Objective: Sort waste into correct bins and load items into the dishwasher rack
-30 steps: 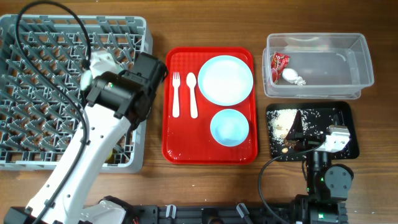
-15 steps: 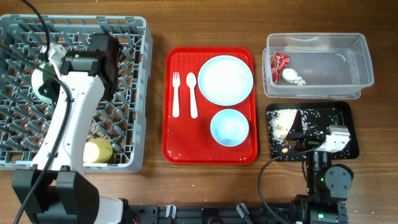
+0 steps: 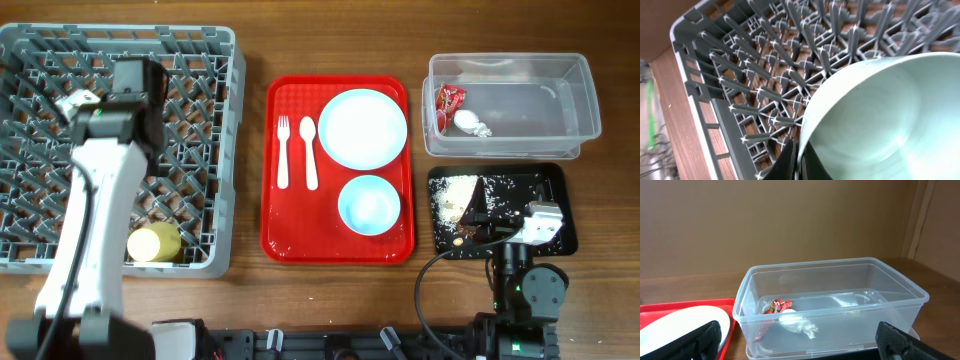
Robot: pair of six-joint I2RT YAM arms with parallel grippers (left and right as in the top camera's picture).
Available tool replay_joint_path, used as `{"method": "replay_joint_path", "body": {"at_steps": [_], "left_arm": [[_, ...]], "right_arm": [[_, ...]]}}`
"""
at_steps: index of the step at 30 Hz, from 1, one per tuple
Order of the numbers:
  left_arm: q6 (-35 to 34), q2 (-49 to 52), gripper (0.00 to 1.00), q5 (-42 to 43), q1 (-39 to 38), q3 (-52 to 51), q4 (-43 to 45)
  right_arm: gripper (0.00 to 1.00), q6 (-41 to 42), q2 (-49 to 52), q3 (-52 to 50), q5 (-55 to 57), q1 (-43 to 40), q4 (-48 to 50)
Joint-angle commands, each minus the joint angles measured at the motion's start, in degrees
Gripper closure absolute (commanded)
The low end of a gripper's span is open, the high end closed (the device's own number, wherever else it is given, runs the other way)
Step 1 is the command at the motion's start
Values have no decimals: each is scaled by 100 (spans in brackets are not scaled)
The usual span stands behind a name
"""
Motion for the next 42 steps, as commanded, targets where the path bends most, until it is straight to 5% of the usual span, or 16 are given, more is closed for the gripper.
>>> {"method": "replay_joint_path", "body": {"at_steps": [1, 6, 10, 13, 16, 20, 21, 25, 29, 30, 32, 34, 39, 42], "left_arm": [[326, -376, 96, -527, 87, -31, -319], [326, 354, 96, -1187, 98, -188, -385], [754, 17, 96, 667, -282, -164, -175], [1478, -964, 96, 2428, -1182, -164, 243], [1432, -1349, 96, 3211, -2155, -238, 203], [562, -1099, 96, 3163, -3261, -1086, 439], [-179, -929, 96, 2935, -3534, -1714, 726], [-361, -664, 93, 3421, -3582, -2780, 1978], [-358, -533, 79, 3567, -3582, -2973, 2087], [-358, -535, 71, 3558, -3578, -2970, 2085], [-341, -654, 36, 3556, -3578, -2826, 1967], [-341, -874, 29, 3681, -3578, -2422, 1810], [-232, -791, 39, 4409, -3915, -2151, 2420], [820, -358, 49, 4389, -4492, -2153, 2262]], "right_arm": [[0, -48, -20, -4, -46, -17, 17], [0, -50, -20, -4, -46, -17, 17], [0, -52, -20, -4, -48, -17, 17], [0, -52, -20, -4, -46, -17, 17], [0, -50, -20, -4, -46, -17, 17], [0, -50, -20, -4, -48, -17, 17], [0, -52, -20, -4, -46, -17, 17], [0, -50, -20, -4, -48, -17, 17], [0, -50, -20, -4, -48, -17, 17], [0, -50, -20, -4, -46, -17, 17], [0, -52, -20, -4, -46, -17, 17], [0, -50, -20, -4, -46, -17, 17], [0, -48, -20, -4, -46, -17, 17], [0, -50, -20, -4, -46, -17, 17]]}}
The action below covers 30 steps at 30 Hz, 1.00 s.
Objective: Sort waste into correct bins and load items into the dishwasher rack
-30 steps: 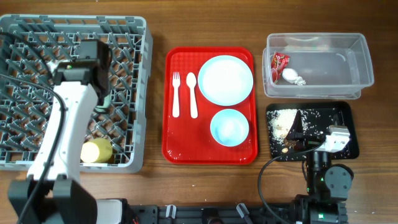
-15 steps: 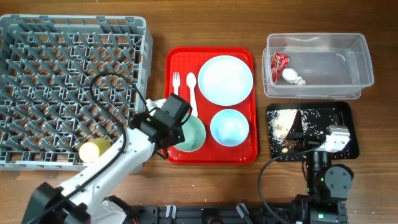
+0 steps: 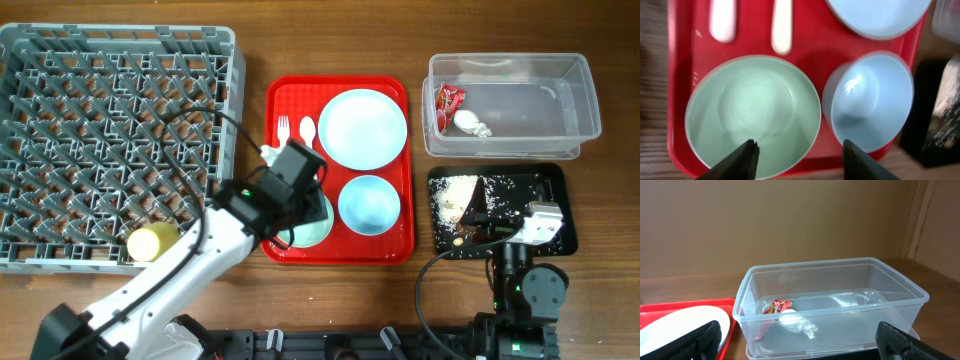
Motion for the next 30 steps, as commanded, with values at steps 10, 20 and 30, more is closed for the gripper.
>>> {"method": "replay_joint_path", "body": {"at_steps": [10, 20, 30], "left_arm": [[2135, 1725, 80, -361, -1123, 4, 485], [2057, 1397, 85, -407, -1123, 7, 398], [1644, 48, 96, -280, -715, 566, -229]], "right_arm": [[0, -50, -20, -4, -48, -17, 15], [0, -46, -15, -4, -48, -17, 15], [0, -48, -15, -4, -48, -17, 15]]}}
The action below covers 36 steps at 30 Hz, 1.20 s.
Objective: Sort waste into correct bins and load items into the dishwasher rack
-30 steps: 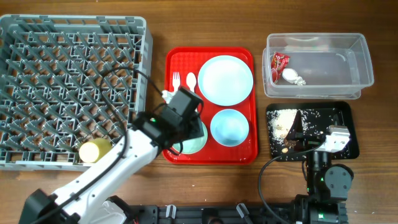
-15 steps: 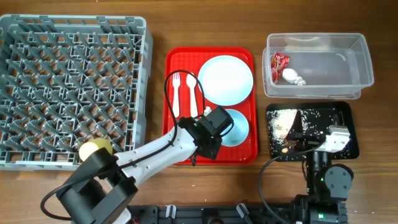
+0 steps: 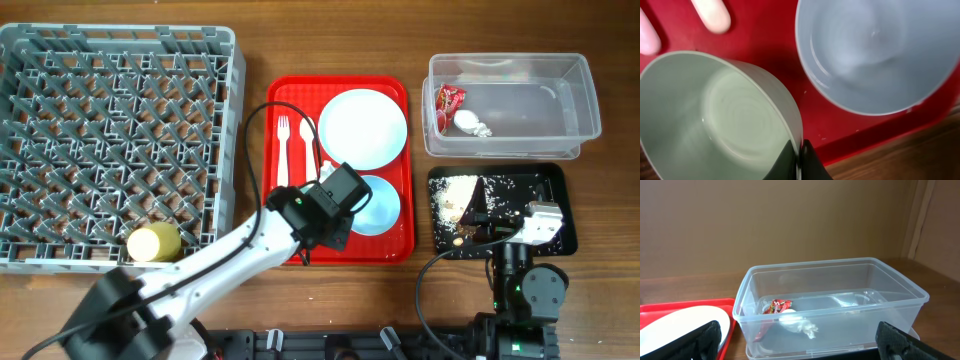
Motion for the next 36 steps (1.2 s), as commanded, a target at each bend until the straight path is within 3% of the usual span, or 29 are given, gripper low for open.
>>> {"method": "replay_joint_path", "body": {"at_steps": [1, 4, 8, 9, 13, 17, 26, 33, 36], "left_arm": [[-234, -1565, 96, 695, 925, 356, -133], [-227, -2452, 96, 1685, 2256, 356, -125], [-203, -3171, 96, 3558, 4798, 356, -96], [-190, -3185, 96, 4076, 5670, 354, -142], [-28, -2704, 96, 5633, 7971, 321, -59], [-31, -1849, 96, 7049, 9388, 321, 592], [573, -44, 96, 8756, 10218, 321, 1836], [1344, 444, 96, 8725, 10218, 293, 2037], [1346, 444, 96, 8046, 10279, 227, 1932]], "right_arm": [[0, -48, -13, -4, -48, -17, 15], [0, -48, -13, -4, -46, -17, 15], [0, -48, -13, -4, -46, -17, 15], [0, -48, -13, -4, -46, -17, 15], [0, -48, -13, -4, -46, -17, 15], [0, -48, -13, -4, -46, -17, 15], [0, -48, -13, -4, -48, -17, 15], [0, -48, -13, -4, -46, -17, 15], [0, -48, -13, -4, -46, -17, 15]]}}
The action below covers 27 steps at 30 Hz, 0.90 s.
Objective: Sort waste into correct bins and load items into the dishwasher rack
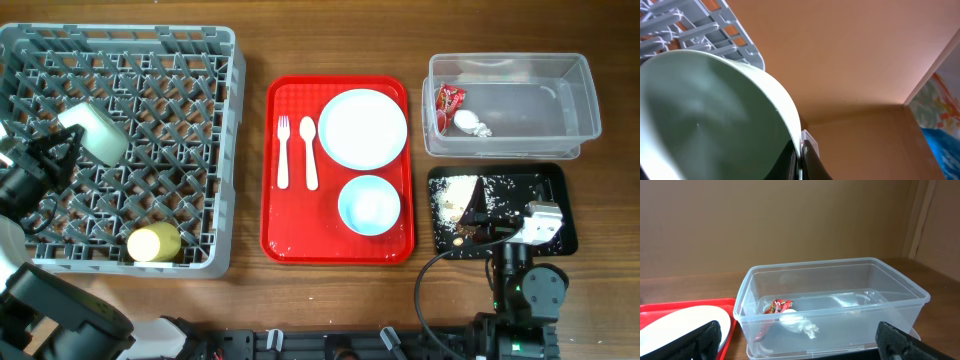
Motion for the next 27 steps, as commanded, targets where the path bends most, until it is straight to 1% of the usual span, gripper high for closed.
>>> {"method": "replay_joint_path", "body": {"at_steps": [1, 4, 8, 13, 14, 15, 16, 17, 18, 19, 21, 23, 24, 25, 27], "left_arm": [[295, 63, 96, -557, 90, -129, -59], [525, 74, 96, -603, 98, -278, -39], [533, 76, 96, -603, 181, -396, -28], [498, 79, 96, -1117, 590, -402, -649], [457, 76, 93, -1113, 684, -402, -726], [337, 76, 83, -1113, 745, -402, -748], [2, 76, 76, -1067, 820, -402, -791], [-247, 72, 70, -835, 866, -402, -769], [-398, 61, 60, -426, 901, -402, -708], [-413, 44, 55, -96, 907, -396, -686], [-391, -127, 49, 273, 905, -391, -745], [-372, -557, 37, 308, 831, -391, -802], [-372, -772, 21, 297, 782, -391, -796], [-374, -1008, 1, 238, 741, -391, -798], [-382, -1843, 0, -258, 612, -391, -807]], "right_arm": [[0, -50, -15, -4, -28, -17, 15], [0, -48, -15, -4, -28, -17, 15], [0, -50, -15, -4, -28, -17, 15], [0, -50, -15, -4, -28, -17, 15], [0, -48, -15, -4, -28, -17, 15], [0, -50, -15, -4, -28, -17, 15], [0, -48, -15, -4, -28, -17, 15], [0, -48, -15, -4, -28, -17, 15], [0, -48, -15, -4, -28, -17, 15], [0, -48, -15, -4, -28, -17, 15], [0, -48, -15, -4, -28, -17, 15], [0, -48, -15, -4, -31, -17, 15], [1, -50, -15, -4, -31, -17, 15], [0, -48, -15, -4, -28, -17, 15], [0, -48, -15, -4, -31, -17, 15]]}}
